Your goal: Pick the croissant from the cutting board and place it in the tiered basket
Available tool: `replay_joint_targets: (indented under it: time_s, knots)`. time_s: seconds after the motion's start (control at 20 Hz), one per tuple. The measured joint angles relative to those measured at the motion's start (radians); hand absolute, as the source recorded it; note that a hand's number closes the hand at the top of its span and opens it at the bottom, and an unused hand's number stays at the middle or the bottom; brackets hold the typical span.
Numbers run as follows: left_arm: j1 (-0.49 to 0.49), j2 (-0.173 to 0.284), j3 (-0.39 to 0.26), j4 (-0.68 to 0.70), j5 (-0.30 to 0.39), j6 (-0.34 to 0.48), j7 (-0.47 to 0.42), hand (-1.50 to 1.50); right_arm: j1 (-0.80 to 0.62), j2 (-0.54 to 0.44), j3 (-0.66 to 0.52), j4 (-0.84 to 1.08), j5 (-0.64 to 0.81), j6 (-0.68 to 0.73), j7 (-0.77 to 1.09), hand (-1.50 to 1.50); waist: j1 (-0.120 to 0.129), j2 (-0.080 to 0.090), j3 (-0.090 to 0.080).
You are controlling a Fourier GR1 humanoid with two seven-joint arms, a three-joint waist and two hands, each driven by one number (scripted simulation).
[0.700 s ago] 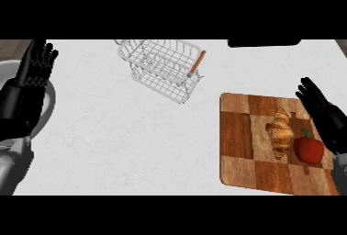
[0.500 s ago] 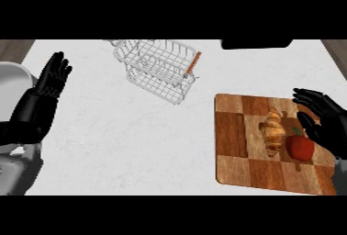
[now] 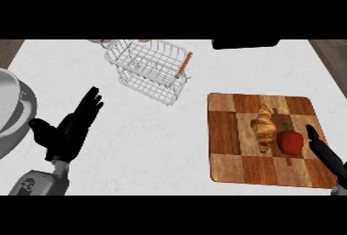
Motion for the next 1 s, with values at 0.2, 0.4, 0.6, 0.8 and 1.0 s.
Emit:
replay_joint_targets:
  time_s: [0.2,0.4,0.6,0.8,1.0]
  knots:
    - [-0.026,-0.019,-0.017,0.001,0.007,-0.007,0.052,0.00,0.155,0.080,0.106,-0.107,0.154,-0.105,-0.052,-1.50,0.027,0.000,-0.004]
    - [-0.042,-0.033,-0.029,-0.003,-0.002,-0.001,0.073,0.00,0.288,0.091,0.198,-0.197,0.349,-0.227,0.086,-1.50,0.041,0.004,-0.008]
    - [-0.050,-0.041,-0.040,-0.007,-0.007,0.000,0.084,0.00,0.407,0.098,0.235,-0.234,0.541,-0.321,0.256,-1.50,0.054,0.012,-0.013]
    - [-0.065,-0.042,-0.043,-0.005,-0.012,-0.005,0.089,0.00,0.489,0.124,0.249,-0.270,0.718,-0.352,0.437,-1.50,0.073,0.023,-0.016]
    - [-0.074,-0.056,-0.057,-0.002,-0.020,-0.005,0.091,0.00,0.521,0.161,0.285,-0.328,0.887,-0.321,0.626,-1.50,0.092,0.028,-0.018]
